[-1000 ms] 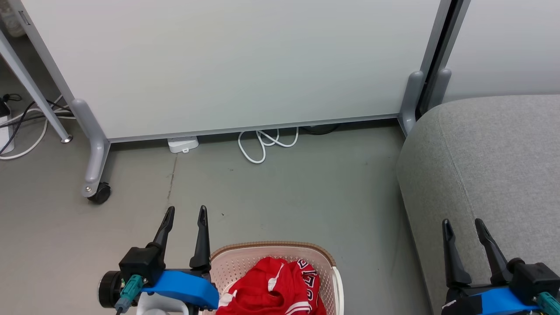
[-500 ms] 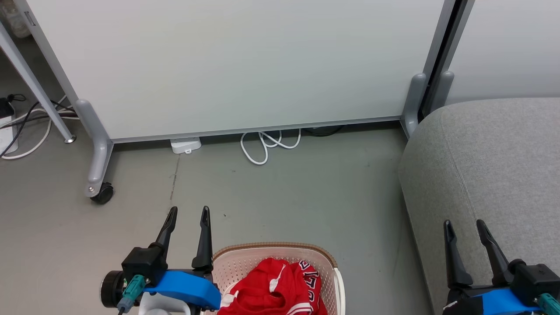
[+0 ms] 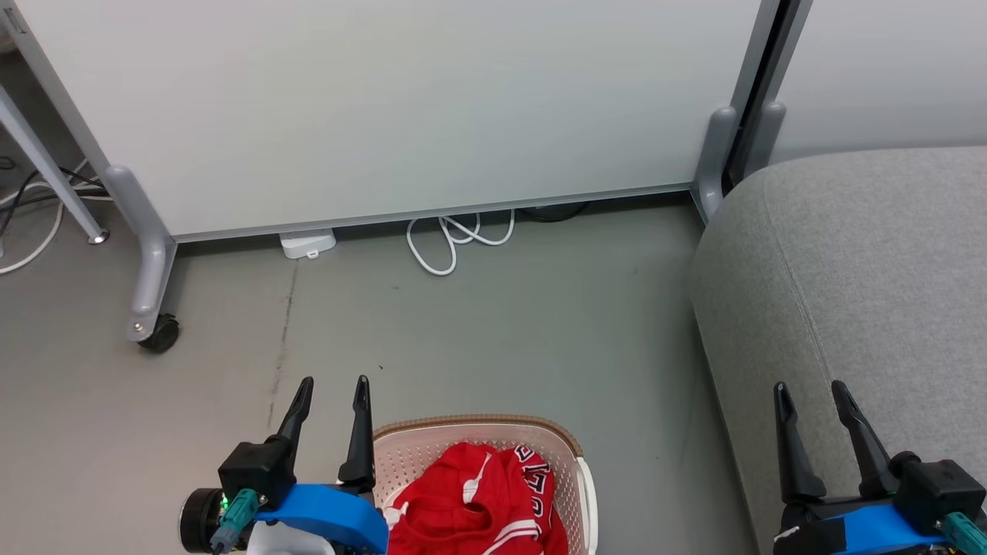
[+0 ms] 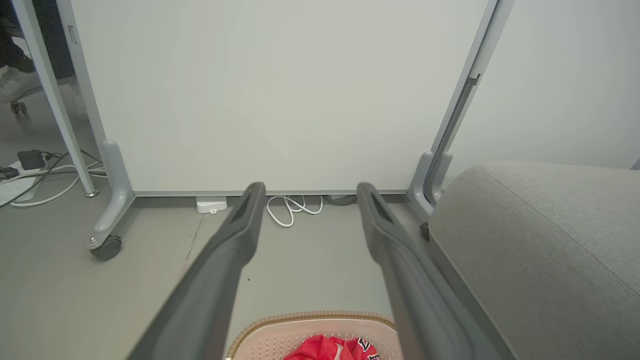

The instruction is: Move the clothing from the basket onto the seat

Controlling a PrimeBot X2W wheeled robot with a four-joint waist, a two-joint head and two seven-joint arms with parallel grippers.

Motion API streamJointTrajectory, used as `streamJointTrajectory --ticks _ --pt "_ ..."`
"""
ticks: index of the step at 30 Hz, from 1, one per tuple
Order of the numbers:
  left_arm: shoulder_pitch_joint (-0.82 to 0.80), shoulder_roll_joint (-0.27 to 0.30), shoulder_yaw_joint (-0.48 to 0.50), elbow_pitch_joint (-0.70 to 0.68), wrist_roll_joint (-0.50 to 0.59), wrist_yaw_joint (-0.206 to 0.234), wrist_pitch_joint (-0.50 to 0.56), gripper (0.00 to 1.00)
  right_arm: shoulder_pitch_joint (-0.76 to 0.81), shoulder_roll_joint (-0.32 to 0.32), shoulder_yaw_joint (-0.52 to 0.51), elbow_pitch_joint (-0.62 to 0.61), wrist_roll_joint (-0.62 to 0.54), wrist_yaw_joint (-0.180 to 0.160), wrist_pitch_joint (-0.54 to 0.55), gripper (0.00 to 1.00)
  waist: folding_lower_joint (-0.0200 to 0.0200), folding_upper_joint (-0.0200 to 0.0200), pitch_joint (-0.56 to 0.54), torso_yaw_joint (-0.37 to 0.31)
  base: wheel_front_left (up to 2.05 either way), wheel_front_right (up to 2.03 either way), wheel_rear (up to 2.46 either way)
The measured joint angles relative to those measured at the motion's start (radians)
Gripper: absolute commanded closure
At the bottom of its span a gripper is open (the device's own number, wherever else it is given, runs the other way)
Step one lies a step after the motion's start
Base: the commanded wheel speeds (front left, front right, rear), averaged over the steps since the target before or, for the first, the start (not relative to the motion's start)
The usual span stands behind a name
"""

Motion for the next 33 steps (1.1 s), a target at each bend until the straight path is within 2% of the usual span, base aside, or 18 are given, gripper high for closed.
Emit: streamJointTrajectory --ticks 12,21,33 --pt "-0.065 0.000 -0.035 0.200 -0.014 -0.030 0.000 0.00 -0.055 -0.001 0.035 -0.026 0.009 0.000 -0.001 0.00 0.0000 0.0000 0.111 -0.095 0.00 0.00 0.00" --pt "-0.176 -0.001 -0.082 0.423 -0.035 -0.060 0.029 0.00 -0.118 -0.001 0.081 -0.054 0.029 0.000 -0.001 0.00 0.0001 0.0000 0.234 -0.187 0.00 0.00 0.00" --pt "-0.320 0.011 -0.108 0.657 -0.045 -0.073 0.078 0.00 -0.186 -0.002 0.136 -0.097 0.081 0.000 -0.001 0.00 0.0001 0.0000 0.408 -0.310 0.00 0.00 0.00"
